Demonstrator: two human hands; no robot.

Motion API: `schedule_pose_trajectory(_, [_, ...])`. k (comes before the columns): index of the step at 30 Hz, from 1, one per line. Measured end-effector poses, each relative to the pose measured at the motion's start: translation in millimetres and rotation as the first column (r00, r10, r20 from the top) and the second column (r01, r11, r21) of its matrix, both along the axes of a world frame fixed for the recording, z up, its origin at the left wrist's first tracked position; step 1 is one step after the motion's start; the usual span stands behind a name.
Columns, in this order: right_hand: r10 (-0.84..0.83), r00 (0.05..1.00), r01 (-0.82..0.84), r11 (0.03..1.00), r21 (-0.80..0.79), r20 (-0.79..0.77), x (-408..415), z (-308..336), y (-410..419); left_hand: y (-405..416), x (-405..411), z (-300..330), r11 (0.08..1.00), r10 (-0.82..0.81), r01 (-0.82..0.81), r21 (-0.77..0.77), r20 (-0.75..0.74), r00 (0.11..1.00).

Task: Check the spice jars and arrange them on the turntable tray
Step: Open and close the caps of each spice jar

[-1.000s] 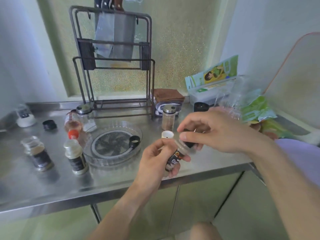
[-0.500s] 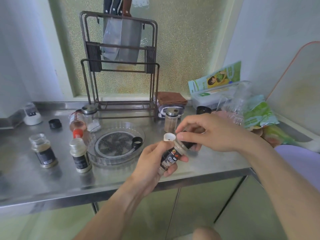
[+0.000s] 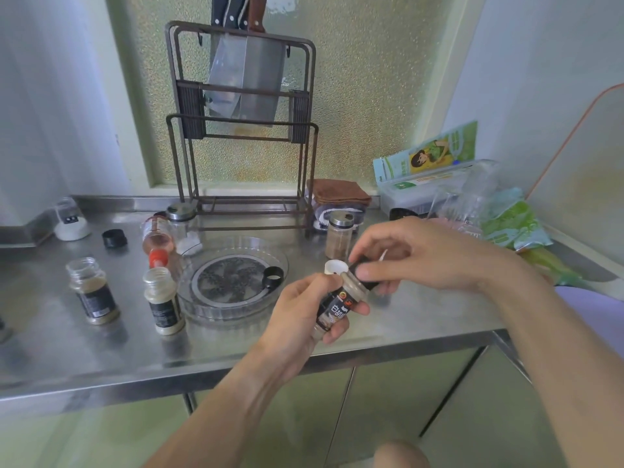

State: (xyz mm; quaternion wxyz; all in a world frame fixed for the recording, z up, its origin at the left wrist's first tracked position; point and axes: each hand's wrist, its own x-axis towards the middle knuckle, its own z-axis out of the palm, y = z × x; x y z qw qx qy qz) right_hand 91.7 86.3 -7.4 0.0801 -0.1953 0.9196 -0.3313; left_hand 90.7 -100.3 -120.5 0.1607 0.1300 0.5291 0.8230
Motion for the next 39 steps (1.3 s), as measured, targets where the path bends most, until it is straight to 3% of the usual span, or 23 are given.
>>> schedule_pose_trajectory(3, [-0.012, 0.999, 0.014, 0.998, 0.061, -0.037, 0.8, 0.0, 0.1, 0.2, -0.9, -0.9, 1.000, 0.002, -0.002, -0.010, -0.005, 1.000])
schedule_pose_trajectory(5, [0.047, 0.999, -0.047, 0.999, 0.020, -0.015, 3.2, 2.5, 2.2, -0.1, -0.7, -1.4, 1.000, 0.003, -0.004, -0.010, -0.007, 1.000])
schedule_pose_trajectory(9, [-0.037, 0.999, 0.038, 0.999, 0.014, -0.022, -0.2, -4.6, 0.7, 1.6, 1.5, -3.1, 1.000, -0.014, 0.014, -0.013, -0.012, 1.000])
schedule_pose_trajectory(14, [0.010, 1.000, -0.009, 0.999, -0.040, 0.020, 2.9, -7.0, 6.2, 1.2, 1.6, -5.6, 1.000, -0.027, 0.026, -0.009, -0.006, 1.000])
schedule_pose_trajectory(18, [-0.017, 1.000, 0.017, 1.000, 0.025, 0.020, 3.3, -7.2, 8.4, 1.8, 2.0, -6.6, 0.999, -0.033, 0.033, -0.002, -0.008, 0.999])
schedule_pose_trajectory(22, [-0.005, 0.999, 0.009, 0.997, -0.076, 0.049, 4.0, -7.7, 9.5, 2.0, 2.4, -8.2, 0.999, -0.033, 0.033, 0.003, -0.010, 0.999])
schedule_pose_trajectory(25, [-0.046, 0.998, 0.047, 0.999, -0.024, 0.041, 4.7, -9.4, 8.1, 2.2, 1.9, -9.4, 1.000, -0.027, 0.027, 0.006, -0.012, 1.000])
schedule_pose_trajectory(29, [-0.035, 0.999, 0.038, 0.993, -0.111, 0.030, 4.8, -13.1, 8.2, 0.1, 1.8, -10.4, 1.000, -0.028, 0.028, 0.004, -0.017, 0.999])
schedule_pose_trajectory(33, [-0.051, 0.999, 0.053, 0.996, -0.069, 0.017, 2.6, -15.9, 8.6, 0.2, 1.4, -12.3, 1.000, -0.022, 0.022, -0.018, -0.034, 0.999])
schedule_pose_trajectory(39, [-0.116, 0.993, 0.110, 0.976, -0.186, -0.020, 4.3, -22.7, 3.7, 3.8, 2.2, -21.4, 0.997, 0.034, -0.027, 0.078, -0.080, 0.996])
